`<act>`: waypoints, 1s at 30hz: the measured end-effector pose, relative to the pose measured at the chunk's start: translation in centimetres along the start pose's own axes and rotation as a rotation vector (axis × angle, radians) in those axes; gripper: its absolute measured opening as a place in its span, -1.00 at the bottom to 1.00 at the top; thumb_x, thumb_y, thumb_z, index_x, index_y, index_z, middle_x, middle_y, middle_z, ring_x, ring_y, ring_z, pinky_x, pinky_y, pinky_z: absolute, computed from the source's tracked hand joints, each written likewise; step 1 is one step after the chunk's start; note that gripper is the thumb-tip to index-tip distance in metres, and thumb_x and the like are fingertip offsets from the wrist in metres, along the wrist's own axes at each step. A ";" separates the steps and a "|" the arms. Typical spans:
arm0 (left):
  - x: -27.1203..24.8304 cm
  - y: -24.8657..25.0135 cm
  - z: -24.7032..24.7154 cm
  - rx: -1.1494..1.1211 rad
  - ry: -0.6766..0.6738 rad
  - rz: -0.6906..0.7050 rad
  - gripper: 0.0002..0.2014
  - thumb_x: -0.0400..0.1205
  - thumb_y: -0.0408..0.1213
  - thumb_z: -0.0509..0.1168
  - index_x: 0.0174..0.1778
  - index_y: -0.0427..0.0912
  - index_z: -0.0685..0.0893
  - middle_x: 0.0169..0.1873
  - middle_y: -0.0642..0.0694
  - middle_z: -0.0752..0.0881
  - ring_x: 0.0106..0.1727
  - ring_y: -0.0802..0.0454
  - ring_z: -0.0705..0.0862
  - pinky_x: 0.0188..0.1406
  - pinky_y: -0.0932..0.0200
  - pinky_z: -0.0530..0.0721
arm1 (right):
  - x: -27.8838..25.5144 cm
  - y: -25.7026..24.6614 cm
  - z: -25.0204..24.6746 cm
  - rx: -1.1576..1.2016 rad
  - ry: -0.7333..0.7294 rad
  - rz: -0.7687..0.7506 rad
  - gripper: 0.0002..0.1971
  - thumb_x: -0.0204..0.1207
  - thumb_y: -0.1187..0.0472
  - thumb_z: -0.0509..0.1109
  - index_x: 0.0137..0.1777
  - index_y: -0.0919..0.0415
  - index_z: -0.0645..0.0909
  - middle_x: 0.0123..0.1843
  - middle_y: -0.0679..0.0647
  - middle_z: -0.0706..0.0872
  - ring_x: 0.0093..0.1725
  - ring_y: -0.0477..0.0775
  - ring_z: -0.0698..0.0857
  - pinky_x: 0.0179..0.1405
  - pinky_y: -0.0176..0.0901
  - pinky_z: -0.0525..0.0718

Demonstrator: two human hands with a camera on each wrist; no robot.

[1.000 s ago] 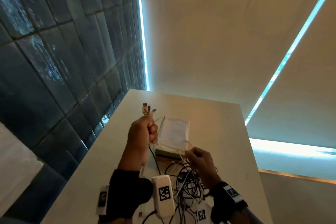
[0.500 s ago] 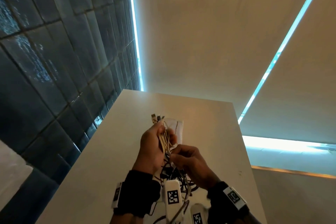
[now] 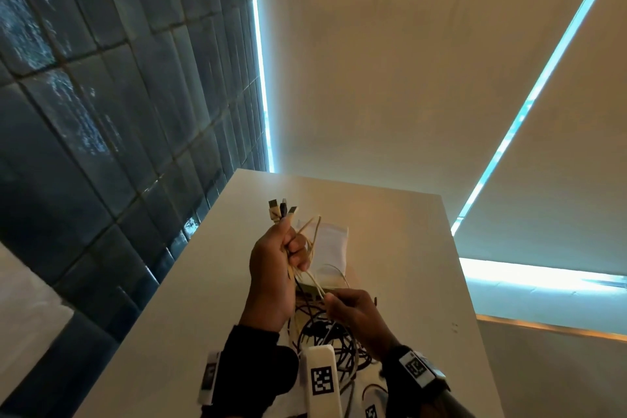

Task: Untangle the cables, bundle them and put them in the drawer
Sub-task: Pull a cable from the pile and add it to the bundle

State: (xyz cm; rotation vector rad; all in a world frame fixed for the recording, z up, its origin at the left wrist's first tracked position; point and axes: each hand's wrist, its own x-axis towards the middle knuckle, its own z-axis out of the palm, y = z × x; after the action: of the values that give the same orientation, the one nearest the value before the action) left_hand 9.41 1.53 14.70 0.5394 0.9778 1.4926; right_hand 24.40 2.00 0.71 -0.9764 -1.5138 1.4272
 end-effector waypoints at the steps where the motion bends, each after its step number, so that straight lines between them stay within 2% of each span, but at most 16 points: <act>1: 0.0 -0.2 0.0 0.004 0.009 -0.001 -0.59 0.72 -0.17 0.15 -0.47 -0.07 0.29 -0.57 0.00 0.30 -0.57 0.09 0.20 -0.49 0.12 0.19 | 0.1 0.2 0.1 -0.005 0.005 0.003 -0.64 0.55 -0.06 0.38 -0.42 0.10 0.57 -0.45 -0.06 0.44 -0.40 -0.12 0.38 -0.36 -0.32 0.38; 4: 0.1 -0.5 -0.2 0.040 0.036 -0.003 -0.59 0.73 -0.19 0.14 -0.47 -0.08 0.29 -0.58 -0.01 0.29 -0.58 0.08 0.19 -0.50 0.12 0.19 | 0.3 0.6 0.2 -0.092 -0.002 0.019 -0.66 0.64 0.07 0.34 -0.40 -0.07 0.67 -0.47 -0.18 0.49 -0.41 -0.21 0.41 -0.34 -0.35 0.39; 6: 0.1 -0.9 -0.4 0.074 0.044 0.002 -0.59 0.74 -0.20 0.13 -0.48 -0.08 0.28 -0.58 -0.01 0.29 -0.58 0.08 0.19 -0.49 0.11 0.18 | 0.4 0.8 0.3 -0.128 -0.009 0.023 -0.64 0.68 0.17 0.29 -0.31 -0.16 0.74 -0.48 -0.25 0.58 -0.42 -0.29 0.47 -0.35 -0.42 0.39; 9: 0.0 -1.3 -0.4 0.107 0.047 0.009 -0.59 0.73 -0.20 0.13 -0.48 -0.07 0.28 -0.58 0.00 0.28 -0.58 0.09 0.18 -0.49 0.11 0.18 | 0.6 1.0 0.3 -0.140 0.026 0.042 -0.75 0.68 0.19 0.29 -0.10 -0.02 0.79 -0.46 -0.31 0.66 -0.39 -0.36 0.57 -0.31 -0.51 0.42; 11: -0.1 -1.5 -0.4 0.128 0.042 0.006 -0.59 0.72 -0.20 0.14 -0.48 -0.07 0.28 -0.59 0.00 0.28 -0.57 0.08 0.18 -0.50 0.11 0.19 | 0.4 1.3 0.4 -0.161 0.043 0.024 -0.71 0.68 0.14 0.30 -0.24 -0.10 0.75 -0.54 -0.30 0.59 -0.46 -0.35 0.51 -0.36 -0.47 0.38; 13: -0.2 -1.7 -0.4 0.144 0.039 0.001 -0.59 0.72 -0.18 0.15 -0.48 -0.07 0.29 -0.59 0.01 0.28 -0.58 0.09 0.18 -0.50 0.12 0.19 | 0.3 2.0 0.4 -0.193 0.048 0.019 -0.67 0.61 -0.09 0.31 -0.40 -0.20 0.69 -0.56 -0.23 0.51 -0.49 -0.28 0.43 -0.41 -0.33 0.36; 15: -0.3 -1.8 -0.4 0.143 0.041 -0.005 -0.59 0.73 -0.18 0.14 -0.48 -0.07 0.29 -0.59 0.01 0.28 -0.58 0.09 0.18 -0.49 0.11 0.18 | 0.2 3.0 0.1 -0.239 0.073 0.027 -0.63 0.53 -0.22 0.27 -0.47 -0.15 0.62 -0.53 -0.15 0.49 -0.47 -0.16 0.43 -0.41 -0.19 0.37; 17: -0.3 -1.7 -0.5 0.123 0.042 0.004 -0.60 0.72 -0.20 0.14 -0.47 -0.06 0.27 -0.59 0.02 0.27 -0.57 0.08 0.17 -0.47 0.10 0.16 | -0.1 4.0 -0.3 -0.314 0.088 0.010 -0.63 0.55 -0.19 0.28 -0.44 -0.07 0.58 -0.50 -0.11 0.52 -0.46 -0.15 0.46 -0.42 -0.13 0.40; 18: -0.2 -1.6 -0.7 0.108 0.046 0.009 -0.60 0.72 -0.20 0.13 -0.47 -0.06 0.27 -0.59 0.02 0.26 -0.56 0.08 0.16 -0.47 0.09 0.14 | -0.3 4.5 -0.5 -0.365 0.085 -0.006 -0.67 0.57 -0.13 0.30 -0.40 -0.08 0.59 -0.48 -0.11 0.57 -0.45 -0.17 0.49 -0.43 -0.14 0.44; 20: 0.0 -1.5 -0.9 0.075 0.058 0.009 -0.59 0.73 -0.21 0.12 -0.48 -0.06 0.27 -0.59 0.02 0.26 -0.56 0.08 0.16 -0.46 0.08 0.13 | -0.6 5.3 -0.8 -0.473 0.074 -0.046 -0.77 0.57 0.05 0.38 -0.32 -0.22 0.62 -0.40 -0.17 0.65 -0.37 -0.23 0.58 -0.36 -0.17 0.55; 21: 0.0 -1.5 -1.0 0.063 0.063 0.007 -0.59 0.73 -0.21 0.12 -0.48 -0.06 0.27 -0.58 0.02 0.25 -0.55 0.08 0.16 -0.46 0.09 0.13 | -0.5 5.6 -0.9 -0.527 0.068 -0.081 -0.74 0.56 0.12 0.41 -0.29 -0.28 0.60 -0.35 -0.21 0.66 -0.32 -0.25 0.60 -0.31 -0.23 0.57; 23: -0.2 -1.6 -0.8 0.052 0.066 -0.003 -0.59 0.73 -0.20 0.12 -0.47 -0.06 0.28 -0.58 0.02 0.26 -0.55 0.08 0.16 -0.47 0.09 0.14 | -0.6 6.1 -1.0 -0.607 0.039 -0.119 -0.75 0.51 0.20 0.43 -0.16 -0.27 0.63 -0.18 -0.26 0.66 -0.18 -0.29 0.60 -0.19 -0.41 0.56; 24: -0.3 -1.4 -0.7 0.040 0.069 0.005 -0.60 0.73 -0.20 0.12 -0.47 -0.06 0.28 -0.57 0.02 0.26 -0.54 0.08 0.16 -0.48 0.10 0.14 | -0.8 6.2 -1.1 -0.644 0.023 -0.127 -0.77 0.47 0.20 0.43 -0.04 -0.22 0.65 -0.05 -0.23 0.65 -0.08 -0.30 0.59 -0.10 -0.44 0.56; 26: -0.2 -0.1 -0.6 0.006 0.080 0.056 -0.62 0.72 -0.20 0.13 -0.45 -0.05 0.29 -0.56 0.02 0.28 -0.55 0.09 0.17 -0.49 0.13 0.15 | -2.0 7.4 -1.9 -0.756 0.002 -0.105 -0.66 0.37 0.06 0.41 0.18 -0.09 0.63 0.13 -0.15 0.60 0.08 -0.22 0.58 0.05 -0.36 0.61; 28: 0.3 2.0 -1.0 -0.034 0.080 0.125 -0.63 0.71 -0.19 0.15 -0.44 -0.04 0.29 -0.57 0.04 0.29 -0.57 0.12 0.19 -0.52 0.18 0.18 | -3.5 8.8 -3.1 -0.865 -0.017 -0.035 -0.65 0.30 -0.08 0.43 0.10 -0.08 0.65 0.13 -0.17 0.60 0.09 -0.15 0.58 0.06 -0.21 0.65; 30: 0.8 3.4 -1.5 -0.068 0.070 0.145 -0.62 0.72 -0.16 0.14 -0.44 -0.04 0.29 -0.56 0.03 0.29 -0.57 0.13 0.21 -0.52 0.21 0.22 | -4.4 9.1 -3.8 -0.869 -0.022 0.068 -0.74 0.30 -0.02 0.53 -0.02 -0.14 0.60 0.11 -0.20 0.57 0.12 -0.12 0.56 0.10 -0.27 0.60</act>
State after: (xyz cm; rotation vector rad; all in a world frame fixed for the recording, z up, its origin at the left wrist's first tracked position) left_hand 6.12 2.10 16.57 0.5212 0.9542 1.6778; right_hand 29.58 -0.17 -8.48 -1.5160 -2.1866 0.7853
